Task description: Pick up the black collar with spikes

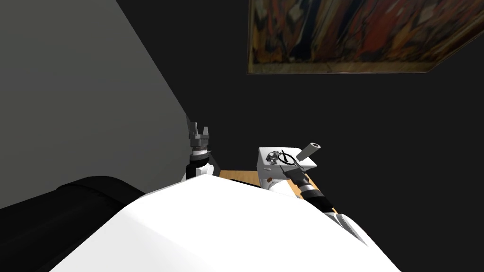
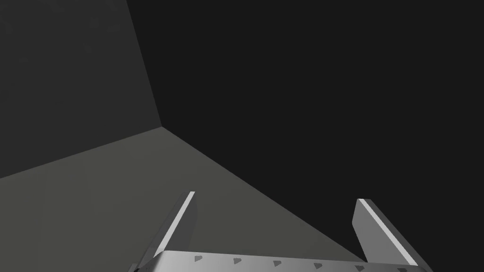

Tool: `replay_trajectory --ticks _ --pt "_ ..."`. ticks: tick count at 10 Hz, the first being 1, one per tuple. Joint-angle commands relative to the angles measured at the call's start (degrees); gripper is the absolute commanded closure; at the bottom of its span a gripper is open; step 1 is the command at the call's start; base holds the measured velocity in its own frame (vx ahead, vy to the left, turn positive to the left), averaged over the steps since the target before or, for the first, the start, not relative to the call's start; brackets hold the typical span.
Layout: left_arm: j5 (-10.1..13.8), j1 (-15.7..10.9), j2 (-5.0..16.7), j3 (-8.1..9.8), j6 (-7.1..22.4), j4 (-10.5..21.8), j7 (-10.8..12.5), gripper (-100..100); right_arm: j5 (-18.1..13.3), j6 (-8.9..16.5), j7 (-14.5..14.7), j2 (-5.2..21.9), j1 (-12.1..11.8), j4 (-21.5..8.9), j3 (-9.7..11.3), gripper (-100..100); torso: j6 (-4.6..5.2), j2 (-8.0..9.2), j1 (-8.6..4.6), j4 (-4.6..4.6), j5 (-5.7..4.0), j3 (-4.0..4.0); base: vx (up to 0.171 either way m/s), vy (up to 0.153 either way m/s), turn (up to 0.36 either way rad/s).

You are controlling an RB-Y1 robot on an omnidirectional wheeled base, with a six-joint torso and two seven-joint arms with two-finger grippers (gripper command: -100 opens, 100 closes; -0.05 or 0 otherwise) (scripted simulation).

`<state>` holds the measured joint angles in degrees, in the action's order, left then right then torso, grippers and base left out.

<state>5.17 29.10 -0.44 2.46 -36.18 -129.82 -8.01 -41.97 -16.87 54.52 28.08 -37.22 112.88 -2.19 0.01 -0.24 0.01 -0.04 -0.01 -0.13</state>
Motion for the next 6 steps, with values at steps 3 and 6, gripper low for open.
replay_trajectory --ticks 3,6 --pt "0.0 0.0 0.0 0.00 0.0 0.0 0.0 0 -3.8 1.0 3.4 3.1 -2.3 0.1 -0.2 -100 0.00 0.02 0.01 0.00 0.00 0.01 0.047 0.002 0.017" --pt "0.0 0.0 0.0 0.00 0.0 0.0 0.0 0 -7.1 2.0 6.2 5.8 -4.2 -0.6 -0.4 -100 0.00 -0.02 -0.02 -0.01 0.00 -0.01 0.056 -0.003 0.020"
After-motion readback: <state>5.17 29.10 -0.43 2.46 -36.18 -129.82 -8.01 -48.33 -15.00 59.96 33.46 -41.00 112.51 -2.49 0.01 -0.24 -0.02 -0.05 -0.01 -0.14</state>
